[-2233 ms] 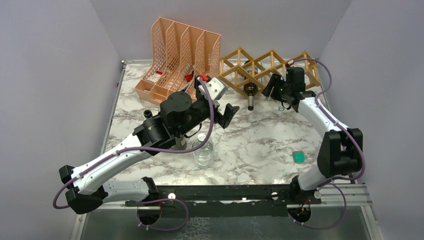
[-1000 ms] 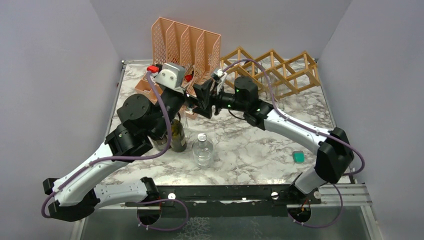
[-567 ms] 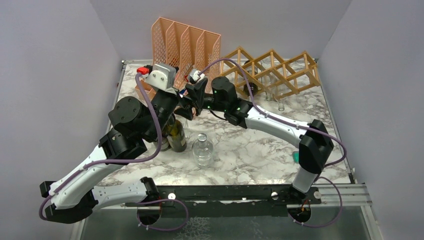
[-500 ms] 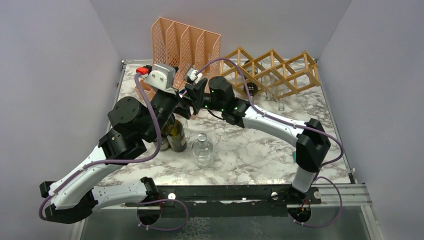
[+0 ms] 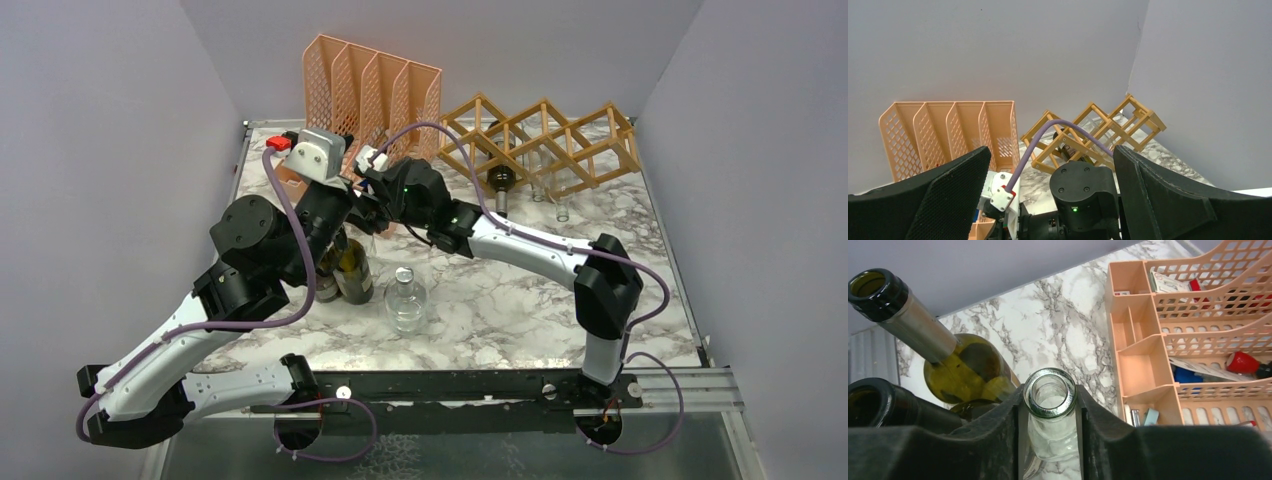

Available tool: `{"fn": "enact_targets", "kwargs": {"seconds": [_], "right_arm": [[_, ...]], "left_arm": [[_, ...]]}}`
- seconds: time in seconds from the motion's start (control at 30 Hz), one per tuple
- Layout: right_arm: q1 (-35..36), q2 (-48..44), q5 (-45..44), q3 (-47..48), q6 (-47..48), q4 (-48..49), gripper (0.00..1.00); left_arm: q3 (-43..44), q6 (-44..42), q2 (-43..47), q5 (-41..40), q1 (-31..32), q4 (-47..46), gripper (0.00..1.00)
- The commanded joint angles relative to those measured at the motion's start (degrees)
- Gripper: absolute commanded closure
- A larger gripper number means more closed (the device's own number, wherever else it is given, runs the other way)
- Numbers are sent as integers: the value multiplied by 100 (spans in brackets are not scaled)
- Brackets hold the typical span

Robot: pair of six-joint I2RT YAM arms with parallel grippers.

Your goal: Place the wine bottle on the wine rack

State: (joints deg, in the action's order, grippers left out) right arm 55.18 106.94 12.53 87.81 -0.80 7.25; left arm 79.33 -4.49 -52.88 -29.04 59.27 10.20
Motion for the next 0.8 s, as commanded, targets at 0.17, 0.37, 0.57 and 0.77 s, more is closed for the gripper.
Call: {"fn": "enact_targets", "kwargs": {"seconds": [0.17,0.37,0.57,0.77], "right_arm": [[142,-609,-704,-543,450,695,85],[138,-1390,-1249,-1152,390,967,89],[134,-2283,-1723,-1821,329,748,90],[139,-3139,-3032,-2249,-19,132,94]], "left_arm": [[21,63,-16,-113,6,50,1],[5,80,-45,-81,7,12,1],[-35,117,-58,-27,11,-41,1],[-468,137,-24,17,5,-358,1]]}}
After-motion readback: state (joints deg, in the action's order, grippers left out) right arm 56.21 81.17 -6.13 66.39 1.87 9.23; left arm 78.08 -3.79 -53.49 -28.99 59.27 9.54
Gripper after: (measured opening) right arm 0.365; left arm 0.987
